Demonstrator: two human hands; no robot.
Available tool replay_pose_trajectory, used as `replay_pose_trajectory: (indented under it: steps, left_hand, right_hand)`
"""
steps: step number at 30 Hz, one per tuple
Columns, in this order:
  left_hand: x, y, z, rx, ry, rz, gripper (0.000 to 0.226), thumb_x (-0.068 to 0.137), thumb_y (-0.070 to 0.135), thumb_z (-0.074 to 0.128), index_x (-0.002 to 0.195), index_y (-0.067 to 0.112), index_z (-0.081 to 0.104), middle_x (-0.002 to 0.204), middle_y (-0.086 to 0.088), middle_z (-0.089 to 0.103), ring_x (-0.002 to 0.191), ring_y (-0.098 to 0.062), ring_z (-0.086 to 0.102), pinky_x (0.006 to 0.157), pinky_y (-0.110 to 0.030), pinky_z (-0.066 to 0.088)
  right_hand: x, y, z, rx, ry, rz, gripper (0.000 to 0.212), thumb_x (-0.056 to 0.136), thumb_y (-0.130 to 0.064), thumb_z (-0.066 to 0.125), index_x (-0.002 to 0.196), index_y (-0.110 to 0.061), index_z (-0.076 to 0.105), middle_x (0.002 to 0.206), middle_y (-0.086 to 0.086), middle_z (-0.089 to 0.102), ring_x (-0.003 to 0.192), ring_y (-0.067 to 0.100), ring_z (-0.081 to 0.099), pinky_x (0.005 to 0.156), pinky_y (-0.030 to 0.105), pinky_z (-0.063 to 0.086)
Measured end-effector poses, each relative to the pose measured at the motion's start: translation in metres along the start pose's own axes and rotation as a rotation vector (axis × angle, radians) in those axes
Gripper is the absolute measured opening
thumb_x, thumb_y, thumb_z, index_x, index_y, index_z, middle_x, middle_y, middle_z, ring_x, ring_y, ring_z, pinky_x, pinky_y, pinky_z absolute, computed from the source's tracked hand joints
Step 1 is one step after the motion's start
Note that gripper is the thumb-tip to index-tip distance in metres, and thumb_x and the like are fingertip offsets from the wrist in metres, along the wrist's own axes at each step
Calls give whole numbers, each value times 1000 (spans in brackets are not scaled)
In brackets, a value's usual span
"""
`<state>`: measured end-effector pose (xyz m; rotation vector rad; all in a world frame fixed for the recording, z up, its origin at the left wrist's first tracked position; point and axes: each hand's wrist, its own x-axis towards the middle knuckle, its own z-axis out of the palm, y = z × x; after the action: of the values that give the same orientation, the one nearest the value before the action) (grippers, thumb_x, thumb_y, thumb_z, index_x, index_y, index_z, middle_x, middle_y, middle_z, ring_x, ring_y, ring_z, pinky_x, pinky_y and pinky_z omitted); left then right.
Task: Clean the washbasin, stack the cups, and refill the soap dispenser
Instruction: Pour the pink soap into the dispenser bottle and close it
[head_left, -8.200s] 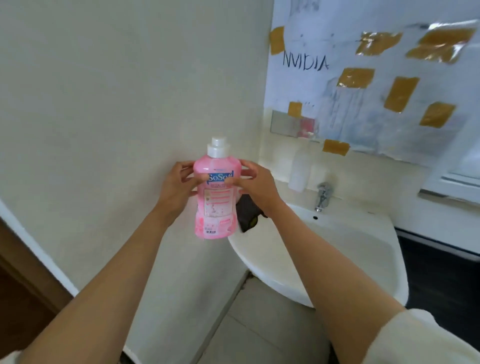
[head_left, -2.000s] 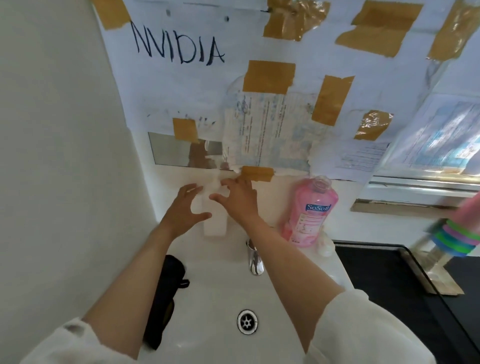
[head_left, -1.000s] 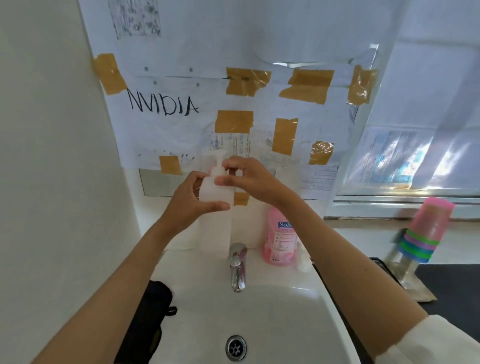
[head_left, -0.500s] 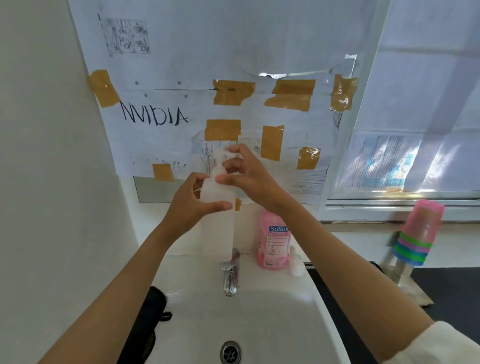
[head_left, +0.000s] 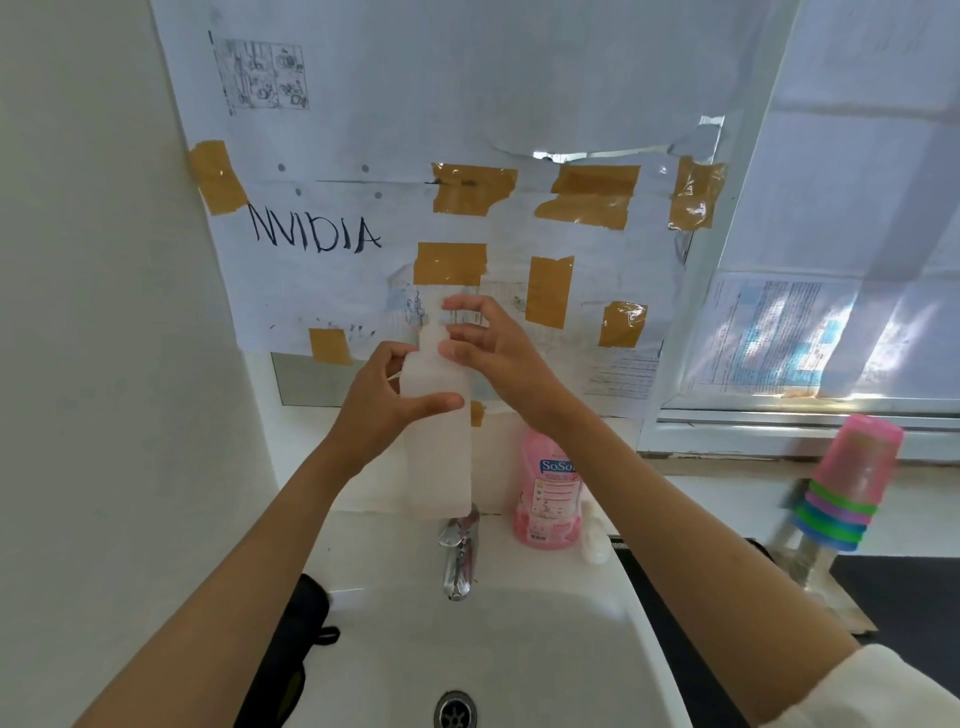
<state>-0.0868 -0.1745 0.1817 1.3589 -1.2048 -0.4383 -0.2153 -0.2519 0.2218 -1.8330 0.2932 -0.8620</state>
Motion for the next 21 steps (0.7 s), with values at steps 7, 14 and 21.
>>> replay_pose_trajectory:
  steps: [7,14,21]
  left_hand:
    - [-1,1,0,5,-15,-13,65,39,47,79,92,33,46,98,9,59,86,-6,60,56,-9,49]
    - [-2,-4,-3,13,11,-26,60,48,35,81,97,29,46,99,8,58,86,-6,59,56,-9,49]
    - [-3,-4,-3,29,25,-41,75,44,41,80,107,21,45,98,10,57,85,-5,59,54,-9,49]
  right_hand:
    - [4,8,10,-176,141,-15,39,78,-19,73,107,-23,47,98,4,57,95,20,57,81,23,47]
    - [1,7,7,-54,-26,88,34,94,-19,51,126,-20,42,124,5,51,107,15,52,84,19,47]
    - [4,16,13,-88,84,48,30,90,-16,58,115,-24,44,108,8,59,101,19,58,83,23,50]
